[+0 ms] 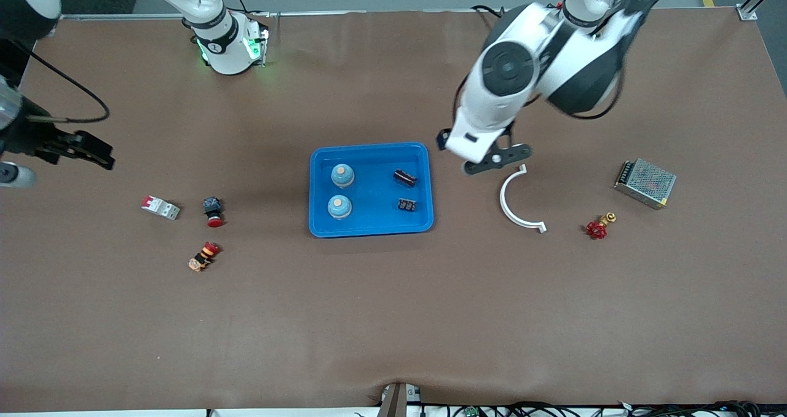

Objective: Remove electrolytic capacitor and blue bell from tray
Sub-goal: 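Reach the left and right grippers down into the blue tray, then grasp a brown capacitor with the left gripper while the right gripper grasps a bell, then carry the capacitor beside the white arc and release it with the left gripper, then grasp the second capacitor with the left gripper while the right gripper lifts the bell, then carry the capacitor toward the arc while the right gripper carries the bell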

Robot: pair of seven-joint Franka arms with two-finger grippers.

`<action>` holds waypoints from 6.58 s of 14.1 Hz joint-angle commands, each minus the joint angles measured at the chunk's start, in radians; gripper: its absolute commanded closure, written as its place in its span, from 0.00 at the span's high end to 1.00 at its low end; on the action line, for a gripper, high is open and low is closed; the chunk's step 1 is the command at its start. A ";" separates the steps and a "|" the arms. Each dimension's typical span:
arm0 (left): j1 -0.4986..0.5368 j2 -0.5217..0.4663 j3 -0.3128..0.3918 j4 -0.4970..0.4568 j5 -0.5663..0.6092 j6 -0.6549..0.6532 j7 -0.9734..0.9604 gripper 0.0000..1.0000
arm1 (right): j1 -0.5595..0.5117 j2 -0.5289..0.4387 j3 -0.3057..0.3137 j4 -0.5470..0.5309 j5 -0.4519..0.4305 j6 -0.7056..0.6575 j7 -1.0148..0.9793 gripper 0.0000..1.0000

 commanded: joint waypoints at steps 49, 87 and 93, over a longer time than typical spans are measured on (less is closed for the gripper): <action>0.439 0.088 0.012 -0.479 0.254 0.490 -0.091 0.00 | 0.523 0.501 -0.002 -0.333 0.106 0.887 1.136 1.00; -0.112 0.449 -0.003 0.038 0.317 0.580 -1.073 1.00 | 0.200 0.309 -0.010 -0.081 0.175 0.192 0.327 0.00; -0.142 0.486 0.037 0.037 0.318 0.635 -1.081 0.99 | 0.048 0.294 -0.008 -0.090 0.019 0.191 -0.020 0.00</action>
